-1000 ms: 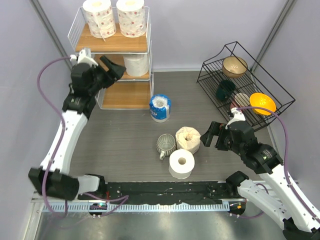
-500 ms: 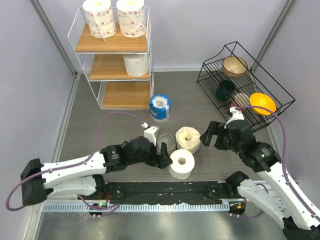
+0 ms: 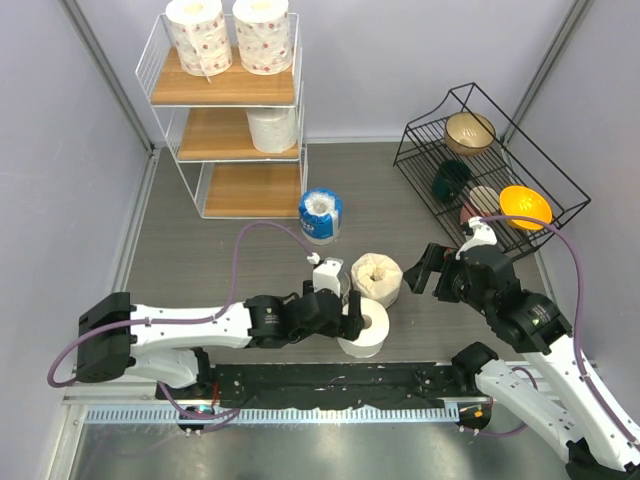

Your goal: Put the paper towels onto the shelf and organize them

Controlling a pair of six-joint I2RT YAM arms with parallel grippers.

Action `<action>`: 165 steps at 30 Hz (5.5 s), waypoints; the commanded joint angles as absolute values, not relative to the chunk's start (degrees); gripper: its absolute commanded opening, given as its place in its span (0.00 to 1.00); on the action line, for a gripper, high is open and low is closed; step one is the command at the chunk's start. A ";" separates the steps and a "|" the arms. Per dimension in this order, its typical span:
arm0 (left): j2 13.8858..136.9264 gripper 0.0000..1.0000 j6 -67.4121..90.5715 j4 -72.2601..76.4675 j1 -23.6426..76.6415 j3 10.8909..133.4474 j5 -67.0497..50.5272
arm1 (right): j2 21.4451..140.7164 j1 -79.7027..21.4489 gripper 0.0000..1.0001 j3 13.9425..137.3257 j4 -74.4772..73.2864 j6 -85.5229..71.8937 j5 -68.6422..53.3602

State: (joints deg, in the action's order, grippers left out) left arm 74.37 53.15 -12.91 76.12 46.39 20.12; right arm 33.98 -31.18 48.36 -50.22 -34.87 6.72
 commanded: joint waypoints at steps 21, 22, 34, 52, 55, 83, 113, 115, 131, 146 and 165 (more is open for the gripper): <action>80.77 0.70 56.16 -15.91 76.55 51.15 27.42 | 33.84 -31.46 0.98 50.10 -50.45 -35.07 7.38; 80.95 0.66 56.16 -16.17 76.47 51.24 27.33 | 33.84 -31.46 0.98 50.27 -50.45 -35.07 7.38; 79.46 0.31 55.20 -15.47 76.46 51.85 25.67 | 34.28 -31.46 0.98 50.10 -50.45 -35.07 7.38; 50.81 0.29 45.79 -32.78 69.63 61.61 43.32 | 34.98 -31.46 0.98 51.33 -49.83 -34.98 7.29; 46.06 0.29 42.56 -30.60 60.58 61.00 41.84 | 34.72 -31.46 0.98 51.50 -49.83 -35.24 7.03; 69.96 0.29 31.55 -18.46 10.46 86.13 10.63 | 34.63 -31.46 0.98 52.74 -51.68 -35.42 7.82; 79.98 0.27 34.10 -10.82 4.83 90.53 12.04 | 34.98 -31.38 0.98 51.86 -52.65 -35.07 8.35; 80.59 0.26 34.45 -10.20 4.66 90.61 12.13 | 35.07 -31.46 0.98 51.68 -52.73 -34.89 8.35; 81.04 0.54 36.47 -7.03 4.66 87.63 12.31 | 35.24 -31.46 0.98 51.50 -52.82 -34.80 8.44; 71.23 0.70 36.56 -9.57 4.75 80.78 7.04 | 34.01 -31.46 0.98 51.42 -53.09 -35.25 8.17; 55.18 0.86 51.94 -2.39 29.88 39.38 5.35 | 37.80 -31.46 0.98 51.33 -47.64 -35.24 6.50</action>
State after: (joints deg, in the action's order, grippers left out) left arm 51.55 46.50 -12.12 26.89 41.10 -0.56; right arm 38.28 -31.18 51.16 -50.63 -34.65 7.20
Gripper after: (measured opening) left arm 0.862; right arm 0.979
